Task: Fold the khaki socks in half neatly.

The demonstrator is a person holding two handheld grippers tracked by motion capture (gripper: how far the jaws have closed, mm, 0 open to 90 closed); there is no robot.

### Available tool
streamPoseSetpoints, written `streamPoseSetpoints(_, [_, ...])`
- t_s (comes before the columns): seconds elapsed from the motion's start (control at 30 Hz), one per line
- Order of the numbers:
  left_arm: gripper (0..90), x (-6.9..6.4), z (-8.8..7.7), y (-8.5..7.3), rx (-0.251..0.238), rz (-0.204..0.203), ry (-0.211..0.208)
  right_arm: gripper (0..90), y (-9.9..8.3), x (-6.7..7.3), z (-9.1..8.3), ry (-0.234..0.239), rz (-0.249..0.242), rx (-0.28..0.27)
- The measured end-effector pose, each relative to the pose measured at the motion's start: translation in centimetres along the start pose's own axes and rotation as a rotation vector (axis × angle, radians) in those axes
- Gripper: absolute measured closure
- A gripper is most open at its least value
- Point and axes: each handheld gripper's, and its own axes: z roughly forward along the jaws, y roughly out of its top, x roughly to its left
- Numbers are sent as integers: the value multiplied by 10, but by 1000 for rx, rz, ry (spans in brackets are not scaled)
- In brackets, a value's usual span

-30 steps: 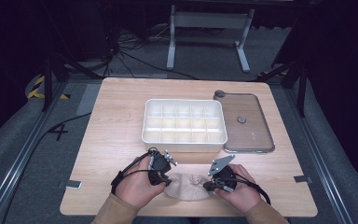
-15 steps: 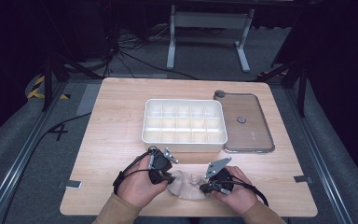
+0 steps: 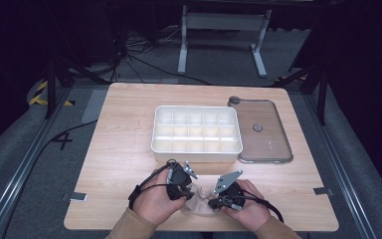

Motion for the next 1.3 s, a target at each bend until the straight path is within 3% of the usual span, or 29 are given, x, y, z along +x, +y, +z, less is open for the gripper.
streamPoseSetpoints(0.1, [836,-4,5,3,5,5,-28,895,0,0,0,3,3,-3])
streamPoseSetpoints(0.23, [832,-5,10,5,-26,9,-72,894,0,0,1,1,9,-6])
streamPoseSetpoints(0.4, [826,-6,18,7,-26,-9,-80,893,0,0,1,0,10,-7])
streamPoseSetpoints(0.57, [825,-7,25,8,-20,1,-82,891,-1,0,0,-2,11,-7])
streamPoseSetpoints(0.63, [826,-7,26,9,-13,-7,-68,890,-1,0,0,-3,9,-8])
streamPoseSetpoints(0.73, [828,-5,27,9,-15,-28,-15,890,-1,0,0,0,10,-11])
streamPoseSetpoints(0.8, [829,-5,27,9,-32,-36,-35,890,-1,0,0,1,10,-11])
streamPoseSetpoints(1.03, [824,-11,33,12,-19,-8,-58,889,-2,0,0,4,14,-14])
streamPoseSetpoints(1.17, [742,-9,35,11,-59,-11,-84,872,-1,0,-4,2,0,-13])
streamPoseSetpoints(1.3, [675,-8,25,9,-86,-29,-105,874,1,-1,-19,-11,-4,-46])
